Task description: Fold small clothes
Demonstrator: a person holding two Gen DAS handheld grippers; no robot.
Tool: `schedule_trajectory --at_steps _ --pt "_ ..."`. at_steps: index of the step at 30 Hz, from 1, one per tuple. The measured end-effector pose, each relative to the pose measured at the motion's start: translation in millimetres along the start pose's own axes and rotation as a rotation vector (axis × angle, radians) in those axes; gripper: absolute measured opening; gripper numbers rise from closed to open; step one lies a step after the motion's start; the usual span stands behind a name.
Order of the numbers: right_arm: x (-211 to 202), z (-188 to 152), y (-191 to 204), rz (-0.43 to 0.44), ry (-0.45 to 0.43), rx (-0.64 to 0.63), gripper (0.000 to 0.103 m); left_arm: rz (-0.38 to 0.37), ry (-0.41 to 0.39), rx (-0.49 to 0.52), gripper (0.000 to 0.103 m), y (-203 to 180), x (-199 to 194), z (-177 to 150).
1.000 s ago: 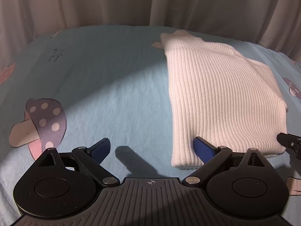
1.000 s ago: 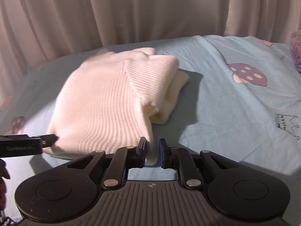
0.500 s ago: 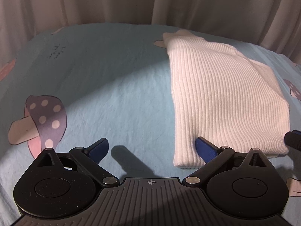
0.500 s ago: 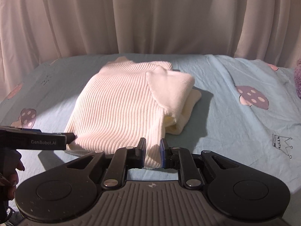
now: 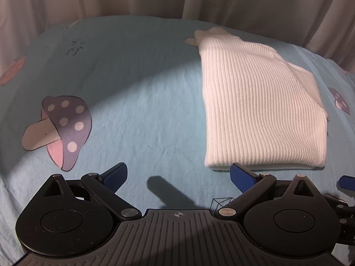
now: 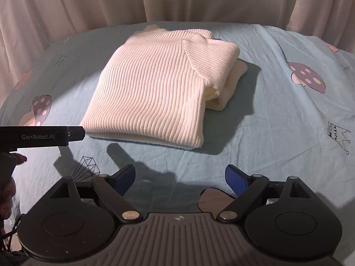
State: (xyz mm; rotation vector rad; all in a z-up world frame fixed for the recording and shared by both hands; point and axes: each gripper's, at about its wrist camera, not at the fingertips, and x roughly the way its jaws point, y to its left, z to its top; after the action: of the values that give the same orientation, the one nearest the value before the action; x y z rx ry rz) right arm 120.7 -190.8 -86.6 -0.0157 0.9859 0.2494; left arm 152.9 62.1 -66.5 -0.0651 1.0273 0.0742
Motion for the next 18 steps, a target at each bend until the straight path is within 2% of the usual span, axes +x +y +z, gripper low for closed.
schedule_trajectory --at_steps 1,6,13,18 --pt "-1.1 2.8 2.0 -0.016 0.015 -0.006 0.099 0.009 0.002 0.014 0.102 -2.2 -2.6 0.6" --pt "-2.2 10.0 10.6 -0.042 0.050 -0.019 0.099 0.059 0.018 0.075 0.102 -15.3 -10.4 3.7" --pt "9.5 24.9 13.4 -0.099 0.180 0.005 0.099 0.092 0.008 0.123 0.102 -28.5 -20.4 10.0" --pt "0.2 25.0 14.3 -0.114 0.126 0.028 0.099 0.098 0.036 0.106 0.102 -28.8 -18.2 13.8"
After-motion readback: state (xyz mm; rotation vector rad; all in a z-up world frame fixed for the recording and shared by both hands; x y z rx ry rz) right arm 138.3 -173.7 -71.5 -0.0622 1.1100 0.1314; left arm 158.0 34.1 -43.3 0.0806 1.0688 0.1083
